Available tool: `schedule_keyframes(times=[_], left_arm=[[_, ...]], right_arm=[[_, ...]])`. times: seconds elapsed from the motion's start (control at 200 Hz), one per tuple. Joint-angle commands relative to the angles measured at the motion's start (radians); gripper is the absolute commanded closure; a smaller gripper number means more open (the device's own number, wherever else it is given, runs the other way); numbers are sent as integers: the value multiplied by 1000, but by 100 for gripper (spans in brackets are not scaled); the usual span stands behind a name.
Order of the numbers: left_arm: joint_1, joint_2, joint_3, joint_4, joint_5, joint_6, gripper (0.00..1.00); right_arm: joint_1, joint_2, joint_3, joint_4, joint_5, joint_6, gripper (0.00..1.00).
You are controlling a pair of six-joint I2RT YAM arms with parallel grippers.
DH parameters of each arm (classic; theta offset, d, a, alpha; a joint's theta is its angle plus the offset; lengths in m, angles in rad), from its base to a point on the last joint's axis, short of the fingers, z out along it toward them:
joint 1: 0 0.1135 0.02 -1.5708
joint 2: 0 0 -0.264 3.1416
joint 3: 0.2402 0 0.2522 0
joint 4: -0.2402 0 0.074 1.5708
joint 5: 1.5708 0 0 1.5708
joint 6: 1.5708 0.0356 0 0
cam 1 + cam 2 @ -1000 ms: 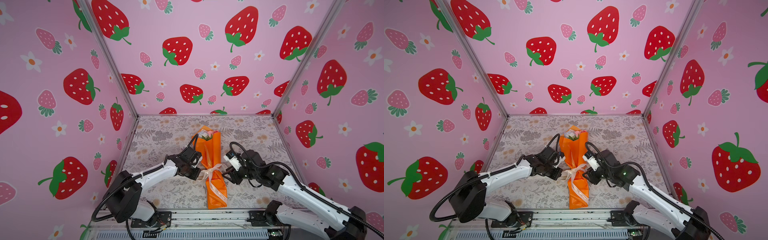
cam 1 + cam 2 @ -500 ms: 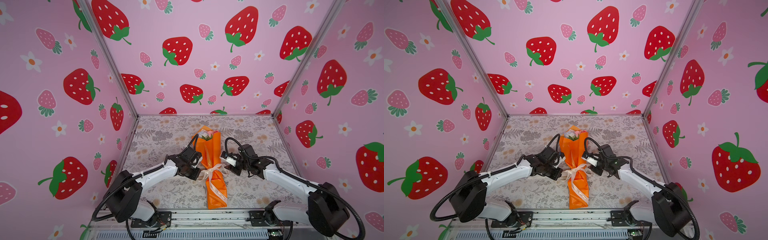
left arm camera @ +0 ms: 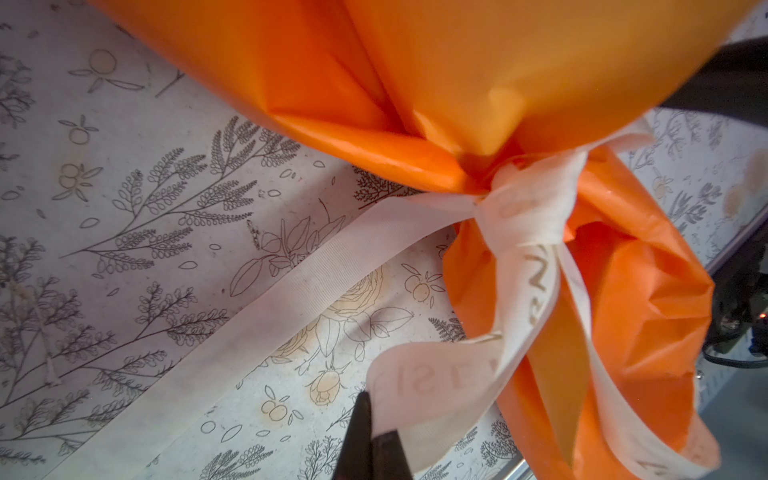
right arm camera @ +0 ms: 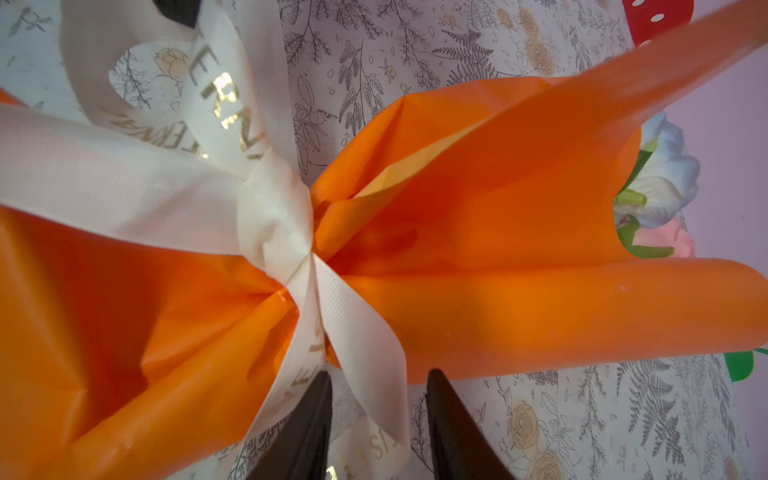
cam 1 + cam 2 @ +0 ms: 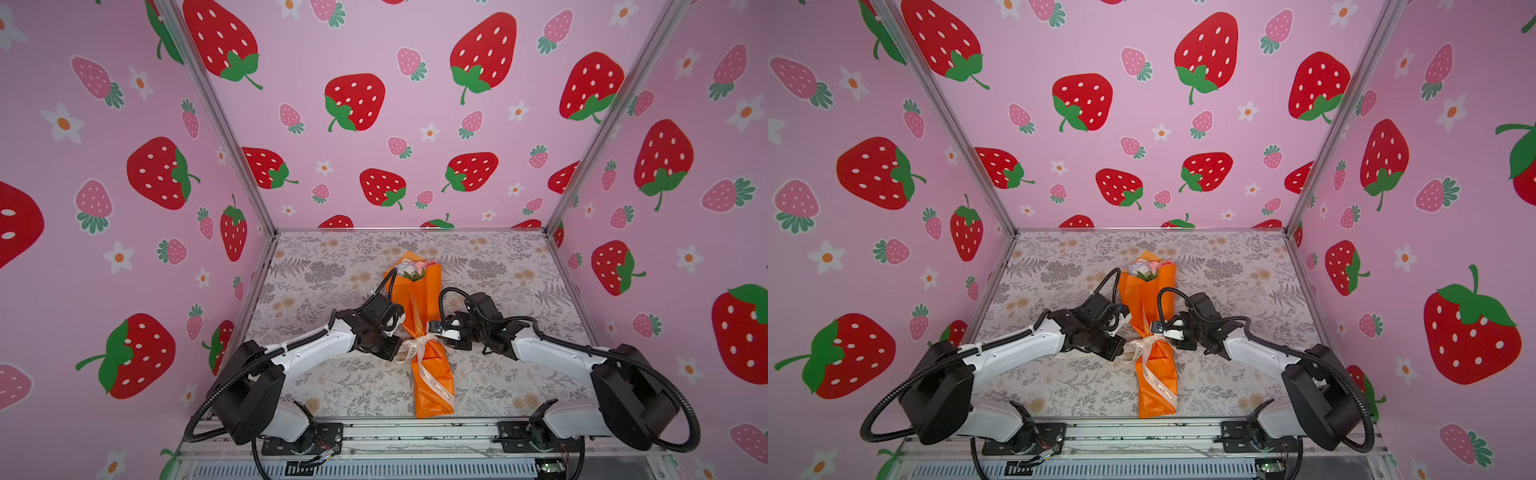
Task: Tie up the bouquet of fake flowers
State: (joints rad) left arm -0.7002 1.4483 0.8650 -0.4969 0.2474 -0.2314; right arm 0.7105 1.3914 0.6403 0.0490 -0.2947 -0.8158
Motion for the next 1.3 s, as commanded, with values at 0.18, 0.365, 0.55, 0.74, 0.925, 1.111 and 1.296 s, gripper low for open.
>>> schedule_keyframes(times=[0.18,0.365,0.55,0.74,0.925,1.111,1.296], left_arm=[[4,9,10,1,9,7,100],[6,1,-1,-3,-6,8,100],[19,-7,-24,-38,-18,14,100],[25,-14,-29,-54,-19,26,100],[31,-34,-42,-78,-38,22,100],[31,-27,-49,-84,-43,23,100],[33,2,-26,-132,-99,27,100]], right_arm=[[24,-7,-54,96,43,24,95],[23,-75,-88,155,134,147,100],[14,-87,-71,46,203,354,100],[23,-85,-77,44,243,426,100],[16,-63,-45,-7,404,481,100],[15,-98,-75,3,424,495,100],[14,-140,-87,-12,512,544,100]])
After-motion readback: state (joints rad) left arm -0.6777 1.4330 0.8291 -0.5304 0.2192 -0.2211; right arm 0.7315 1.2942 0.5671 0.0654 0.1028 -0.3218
